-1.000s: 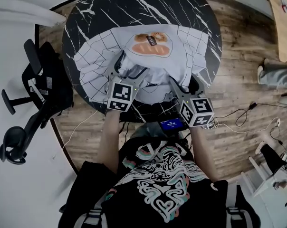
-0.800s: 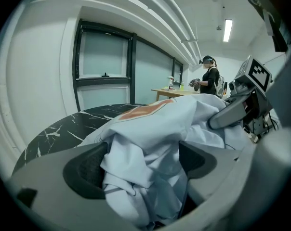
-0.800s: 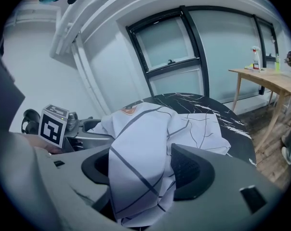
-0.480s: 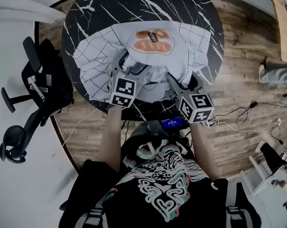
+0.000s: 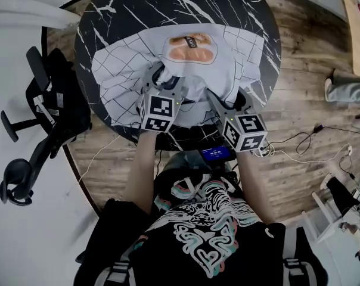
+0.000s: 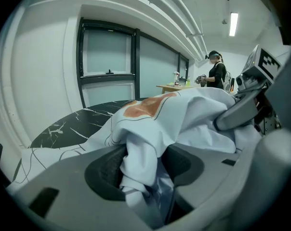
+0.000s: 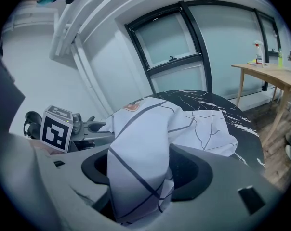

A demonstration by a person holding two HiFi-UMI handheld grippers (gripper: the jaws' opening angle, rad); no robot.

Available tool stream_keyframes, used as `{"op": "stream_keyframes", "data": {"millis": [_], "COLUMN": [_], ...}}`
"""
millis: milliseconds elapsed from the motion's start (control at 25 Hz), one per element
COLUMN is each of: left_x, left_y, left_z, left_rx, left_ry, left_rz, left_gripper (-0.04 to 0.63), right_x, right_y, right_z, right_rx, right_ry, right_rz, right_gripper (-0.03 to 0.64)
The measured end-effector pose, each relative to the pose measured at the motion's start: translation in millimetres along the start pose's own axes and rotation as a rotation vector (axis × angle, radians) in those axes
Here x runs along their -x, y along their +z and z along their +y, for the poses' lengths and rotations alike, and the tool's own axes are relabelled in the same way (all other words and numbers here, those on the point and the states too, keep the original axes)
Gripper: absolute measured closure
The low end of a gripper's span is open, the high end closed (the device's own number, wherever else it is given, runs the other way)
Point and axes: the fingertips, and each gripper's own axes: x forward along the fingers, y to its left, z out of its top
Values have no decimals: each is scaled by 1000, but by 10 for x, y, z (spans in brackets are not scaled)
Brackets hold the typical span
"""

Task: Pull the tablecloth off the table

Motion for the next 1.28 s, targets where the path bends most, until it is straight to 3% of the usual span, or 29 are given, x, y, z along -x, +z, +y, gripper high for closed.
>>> {"op": "stream_keyframes", "data": {"millis": [280, 720, 1280], "left_x": [-13, 6, 30], "left_y": [-1, -3, -1], "left_z": [-14, -63, -65], "left_rx": [19, 8, 3], "left_ry": [7, -21, -31], "left_rz": [4, 12, 7], "left_gripper": [407, 453, 489], "right_x": [-13, -79, -160], "right_y": [16, 41, 47], "right_z": [-2, 46, 49], "right_rx": [3, 74, 90], "right_ry": [-14, -53, -23], "right_rz": [-20, -37, -17], "right_gripper": [350, 546, 568]}}
